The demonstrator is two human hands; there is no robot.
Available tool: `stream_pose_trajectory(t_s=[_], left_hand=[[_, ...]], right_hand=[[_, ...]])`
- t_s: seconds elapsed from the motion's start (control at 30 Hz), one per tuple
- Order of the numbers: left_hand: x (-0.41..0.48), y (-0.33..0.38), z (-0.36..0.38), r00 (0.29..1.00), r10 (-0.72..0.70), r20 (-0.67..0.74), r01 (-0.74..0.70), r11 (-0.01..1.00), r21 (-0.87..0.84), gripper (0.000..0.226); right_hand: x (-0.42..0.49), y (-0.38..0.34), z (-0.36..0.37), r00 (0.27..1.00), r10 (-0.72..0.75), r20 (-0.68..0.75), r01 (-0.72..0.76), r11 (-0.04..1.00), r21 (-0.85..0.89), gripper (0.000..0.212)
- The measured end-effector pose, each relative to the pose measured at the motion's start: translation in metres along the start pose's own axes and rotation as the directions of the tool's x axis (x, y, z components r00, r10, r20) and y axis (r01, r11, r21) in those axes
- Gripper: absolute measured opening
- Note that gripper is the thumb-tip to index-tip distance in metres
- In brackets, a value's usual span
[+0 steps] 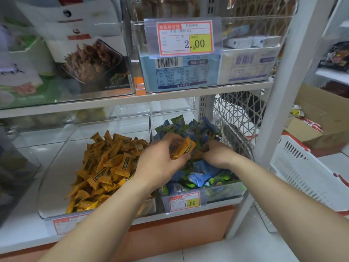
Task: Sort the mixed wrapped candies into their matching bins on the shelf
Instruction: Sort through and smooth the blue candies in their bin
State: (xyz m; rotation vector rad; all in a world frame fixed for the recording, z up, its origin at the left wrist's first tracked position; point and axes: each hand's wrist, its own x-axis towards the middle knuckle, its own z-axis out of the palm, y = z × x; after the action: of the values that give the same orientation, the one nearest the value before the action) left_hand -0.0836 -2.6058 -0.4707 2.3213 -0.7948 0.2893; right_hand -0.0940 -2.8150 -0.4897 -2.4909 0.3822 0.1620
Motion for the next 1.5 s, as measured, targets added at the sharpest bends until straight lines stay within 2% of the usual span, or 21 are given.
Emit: stream_pose_trajectory(t_s=[0.1, 0.2, 0.3, 0.33, 0.4, 0.6, 0.77, 0.83, 0.9, 0.97, 1.03, 1.1, 1.17, 1.23, 1.3, 1.33, 1.37, 1.5], left_hand=[[0.0, 0.001, 0.001, 1.0, -0.018, -0.021, 0.019, 1.0, 0.007, 0.051], [0.0, 0.002, 0.002, 0.999, -0.028, -0.034, 0.029, 0.999, 0.019, 0.056], [0.0, 0.004, 0.001, 0.999, -0.028, -0.029, 0.029, 0.999, 0.036, 0.057], [-0.001, 0.004, 0.0, 0.999, -0.028, -0.028, 0.029, 0.999, 0.038, 0.056], [-0.002, 0.004, 0.0, 0.999, -0.028, -0.024, 0.029, 0.999, 0.032, 0.055], [-0.005, 0.013, -0.001, 0.999, -0.041, -0.021, 0.041, 0.999, 0.014, 0.05], [-0.01, 0.025, -0.006, 0.996, -0.093, -0.012, 0.092, 0.993, -0.073, 0.052], [-0.01, 0.03, -0.01, 0.991, -0.135, 0.007, 0.135, 0.979, -0.15, 0.057], [-0.01, 0.035, -0.016, 0.976, -0.213, 0.046, 0.217, 0.941, -0.261, 0.058], [-0.008, 0.041, -0.022, 0.947, -0.304, 0.103, 0.319, 0.858, -0.402, 0.05], [-0.008, 0.048, -0.027, 0.894, -0.403, 0.194, 0.437, 0.695, -0.571, 0.049], [-0.01, 0.055, -0.03, 0.843, -0.463, 0.272, 0.507, 0.516, -0.691, 0.046], [-0.013, 0.059, -0.029, 0.833, -0.473, 0.289, 0.505, 0.432, -0.747, 0.032], [-0.017, 0.064, -0.026, 0.835, -0.46, 0.302, 0.484, 0.353, -0.8, 0.029], [-0.02, 0.068, -0.024, 0.838, -0.441, 0.322, 0.459, 0.249, -0.853, 0.03], [-0.021, 0.068, -0.024, 0.843, -0.433, 0.318, 0.439, 0.215, -0.872, 0.031], [-0.021, 0.069, -0.024, 0.848, -0.433, 0.306, 0.425, 0.21, -0.881, 0.031], [-0.019, 0.067, -0.022, 0.817, -0.517, 0.255, 0.428, 0.248, -0.869, 0.03]], right_hand=[[-0.001, 0.0, -0.001, 1.0, 0.012, 0.012, -0.013, 0.996, 0.087, 0.033], [-0.002, 0.001, -0.004, 0.999, 0.017, 0.043, -0.024, 0.987, 0.162, 0.041], [-0.001, -0.003, -0.004, 0.997, 0.036, 0.071, -0.044, 0.992, 0.115, 0.033], [-0.001, -0.004, -0.003, 0.997, 0.041, 0.067, -0.047, 0.995, 0.093, 0.036], [-0.001, -0.003, 0.001, 0.999, 0.028, 0.023, -0.029, 0.998, 0.06, 0.044], [-0.009, 0.002, -0.001, 0.996, -0.013, -0.09, 0.02, 0.997, 0.076, 0.043], [-0.021, -0.001, -0.005, 0.974, -0.057, -0.218, 0.063, 0.998, 0.021, 0.024], [-0.027, 0.0, -0.013, 0.944, -0.067, -0.322, 0.099, 0.992, 0.083, 0.015], [-0.035, -0.002, -0.024, 0.905, 0.003, -0.424, 0.114, 0.962, 0.25, 0.009], [-0.044, -0.008, -0.033, 0.879, 0.083, -0.469, 0.137, 0.9, 0.415, 0.017], [-0.056, -0.019, -0.038, 0.87, 0.112, -0.479, 0.191, 0.821, 0.538, 0.02], [-0.068, -0.027, -0.038, 0.888, 0.133, -0.439, 0.249, 0.664, 0.705, 0.015], [-0.081, -0.034, -0.032, 0.93, 0.142, -0.34, 0.242, 0.461, 0.854, 0.01], [-0.092, -0.042, -0.022, 0.965, 0.128, -0.231, 0.189, 0.276, 0.942, 0.008], [-0.1, -0.051, -0.013, 0.978, 0.102, -0.184, 0.162, 0.187, 0.969, 0.009], [-0.102, -0.054, -0.009, 0.978, 0.087, -0.192, 0.171, 0.206, 0.964, 0.01], [-0.104, -0.058, -0.005, 0.973, 0.076, -0.217, 0.189, 0.269, 0.944, 0.01], [-0.107, -0.069, 0.011, 0.922, -0.002, -0.387, 0.293, 0.655, 0.697, 0.012]])
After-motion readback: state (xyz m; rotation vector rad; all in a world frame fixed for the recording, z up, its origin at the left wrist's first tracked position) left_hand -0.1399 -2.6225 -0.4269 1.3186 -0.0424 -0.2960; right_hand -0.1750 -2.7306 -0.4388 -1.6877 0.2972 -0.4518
